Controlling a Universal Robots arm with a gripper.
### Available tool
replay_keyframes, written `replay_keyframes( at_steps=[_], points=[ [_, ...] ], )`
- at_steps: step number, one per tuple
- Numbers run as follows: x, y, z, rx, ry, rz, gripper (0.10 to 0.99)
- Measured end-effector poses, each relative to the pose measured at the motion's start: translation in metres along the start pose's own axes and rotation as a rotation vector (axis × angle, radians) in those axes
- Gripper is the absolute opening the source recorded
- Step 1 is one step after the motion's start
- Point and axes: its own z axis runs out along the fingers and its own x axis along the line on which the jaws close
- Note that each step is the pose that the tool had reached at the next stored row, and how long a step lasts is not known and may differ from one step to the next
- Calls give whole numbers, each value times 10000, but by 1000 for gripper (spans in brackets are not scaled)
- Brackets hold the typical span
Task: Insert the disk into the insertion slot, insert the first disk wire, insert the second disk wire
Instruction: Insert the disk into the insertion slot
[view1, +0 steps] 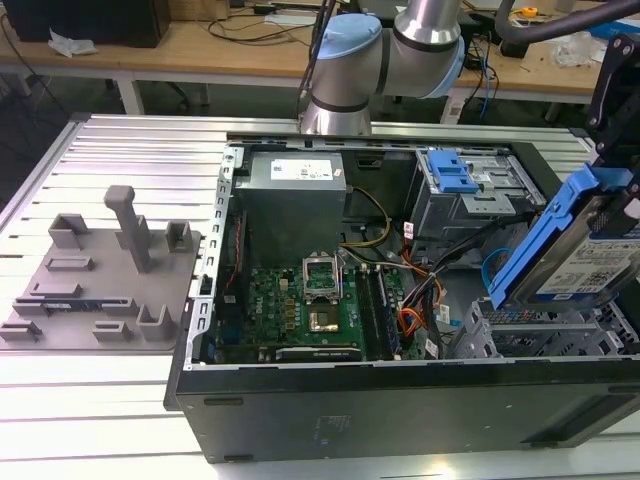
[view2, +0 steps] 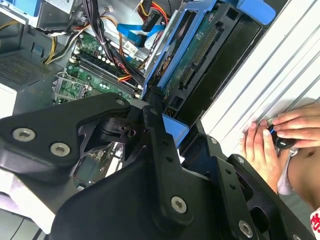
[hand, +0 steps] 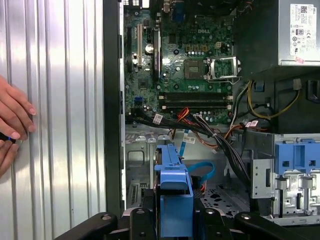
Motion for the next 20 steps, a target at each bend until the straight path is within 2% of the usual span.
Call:
replay_keyframes(
  at_steps=[12,20],
  points=[
    [9,3,173,-2,0,0,365],
    [17,4,313,-48,1,3,365]
  ],
)
